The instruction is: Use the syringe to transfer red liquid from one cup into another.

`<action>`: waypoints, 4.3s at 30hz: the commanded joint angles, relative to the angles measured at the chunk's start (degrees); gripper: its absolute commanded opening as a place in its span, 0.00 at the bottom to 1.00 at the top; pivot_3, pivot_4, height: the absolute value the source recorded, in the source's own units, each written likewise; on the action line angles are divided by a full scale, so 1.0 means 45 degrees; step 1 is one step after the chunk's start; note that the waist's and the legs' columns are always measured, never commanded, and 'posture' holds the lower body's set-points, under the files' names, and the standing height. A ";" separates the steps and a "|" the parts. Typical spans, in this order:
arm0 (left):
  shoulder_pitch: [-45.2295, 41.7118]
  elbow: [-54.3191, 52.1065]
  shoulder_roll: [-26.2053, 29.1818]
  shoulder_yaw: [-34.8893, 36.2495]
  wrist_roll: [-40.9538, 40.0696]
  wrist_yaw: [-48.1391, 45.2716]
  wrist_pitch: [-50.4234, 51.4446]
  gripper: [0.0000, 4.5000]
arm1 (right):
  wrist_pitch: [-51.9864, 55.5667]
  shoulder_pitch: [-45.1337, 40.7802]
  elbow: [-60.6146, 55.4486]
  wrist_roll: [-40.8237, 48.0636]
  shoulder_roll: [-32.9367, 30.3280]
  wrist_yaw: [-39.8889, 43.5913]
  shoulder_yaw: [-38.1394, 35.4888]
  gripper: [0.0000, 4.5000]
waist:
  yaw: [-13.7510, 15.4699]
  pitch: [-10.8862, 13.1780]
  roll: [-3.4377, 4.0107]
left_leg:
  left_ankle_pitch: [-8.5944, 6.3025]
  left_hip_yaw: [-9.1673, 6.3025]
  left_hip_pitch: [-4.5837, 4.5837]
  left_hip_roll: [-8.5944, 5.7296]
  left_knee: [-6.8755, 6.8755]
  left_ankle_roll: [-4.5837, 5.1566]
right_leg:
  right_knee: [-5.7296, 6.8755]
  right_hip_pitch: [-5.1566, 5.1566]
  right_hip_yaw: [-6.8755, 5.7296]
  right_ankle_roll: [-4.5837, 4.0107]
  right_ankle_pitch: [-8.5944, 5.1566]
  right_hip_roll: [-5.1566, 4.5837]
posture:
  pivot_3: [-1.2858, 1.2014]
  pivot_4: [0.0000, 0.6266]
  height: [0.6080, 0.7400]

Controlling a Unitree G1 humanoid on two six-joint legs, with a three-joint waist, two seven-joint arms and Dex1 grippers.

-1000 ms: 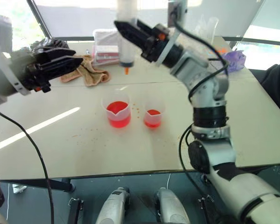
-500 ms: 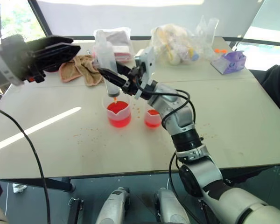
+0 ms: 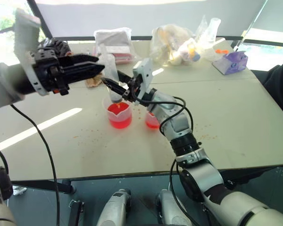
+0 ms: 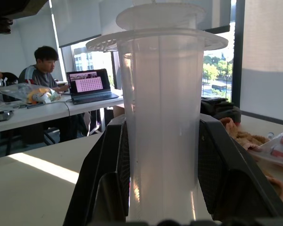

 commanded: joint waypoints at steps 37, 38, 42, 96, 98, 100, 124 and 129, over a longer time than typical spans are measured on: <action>0.0144 0.1014 -0.2388 -0.2208 0.4829 -0.1851 -0.2563 0.45 | -0.0031 0.0722 -0.1095 -0.0415 0.0174 0.0106 0.0569 0.29 | -0.0016 -0.0002 -0.0003 | 0.0004 -0.0005 0.0002 0.0001 -0.0002 -0.0006 | 0.0004 -0.0001 -0.0002 0.0000 0.0000 0.0005 | 0.52 0.24 0.97; 0.0245 0.0961 -0.2418 -0.2204 0.4892 -0.1863 -0.2601 0.45 | -0.0106 0.0747 -0.1010 -0.0467 0.0213 0.0099 0.0590 0.29 | -0.0006 -0.0002 -0.0003 | 0.0004 -0.0005 0.0002 0.0001 -0.0002 -0.0006 | 0.0005 -0.0001 -0.0001 0.0000 0.0001 0.0006 | 0.52 0.24 0.97; 0.0326 0.0932 -0.2526 -0.2114 0.5036 -0.1843 -0.2638 0.23 | -0.0273 0.0823 -0.0805 -0.0594 0.0330 0.0126 0.0664 0.29 | 0.0000 -0.0003 -0.0005 | 0.0004 -0.0006 0.0005 0.0001 0.0000 -0.0007 | 0.0004 0.0004 -0.0002 0.0000 0.0001 0.0005 | 0.52 0.24 0.97; -0.2305 0.1380 -0.3118 -0.0930 0.4831 -0.0791 -0.2052 0.00 | 0.0440 0.1897 -0.0973 -0.0689 0.0528 0.0655 0.1314 0.29 | 0.0003 -0.0003 -0.0005 | 0.0007 -0.0010 0.0007 0.0000 0.0000 -0.0011 | 0.0007 0.0004 -0.0005 0.0002 0.0002 0.0010 | 0.52 0.24 0.97; -0.2281 0.1337 -0.3111 -0.0915 0.4807 -0.0775 -0.2023 0.00 | 0.0441 0.1907 -0.0998 -0.0687 0.0528 0.0657 0.1316 0.29 | 0.0002 -0.0003 -0.0004 | 0.0007 -0.0010 0.0007 0.0000 0.0000 -0.0011 | 0.0007 0.0004 -0.0005 0.0002 0.0002 0.0010 | 0.52 0.24 0.97; -0.2270 0.1315 -0.3108 -0.0907 0.4787 -0.0764 -0.2001 0.00 | 0.0438 0.1900 -0.1005 -0.0686 0.0529 0.0657 0.1312 0.29 | 0.0003 -0.0003 -0.0005 | 0.0007 -0.0010 0.0007 0.0000 0.0000 -0.0011 | 0.0007 0.0004 -0.0005 0.0002 0.0002 0.0010 | 0.52 0.24 0.97; -0.0439 0.0092 -0.2473 0.0305 0.4013 -0.0223 -0.1277 0.60 | 0.0224 0.0720 -0.1388 -0.0371 0.0351 0.0113 0.0395 0.29 | -0.0035 -0.0002 -0.0004 | 0.0008 -0.0011 0.0007 0.0004 -0.0002 -0.0013 | 0.0010 0.0000 -0.0003 0.0002 0.0002 0.0010 | 0.52 0.24 0.97; 0.0748 -0.0515 -0.2015 0.1390 0.3574 0.0277 -0.0959 0.60 | 0.0098 0.0374 -0.1555 -0.0323 0.0214 -0.0346 0.0042 0.29 | 0.0001 -0.0002 -0.0004 | 0.0008 -0.0011 0.0007 0.0003 -0.0001 -0.0013 | 0.0009 0.0002 -0.0003 0.0002 0.0002 0.0008 | 0.52 0.24 0.97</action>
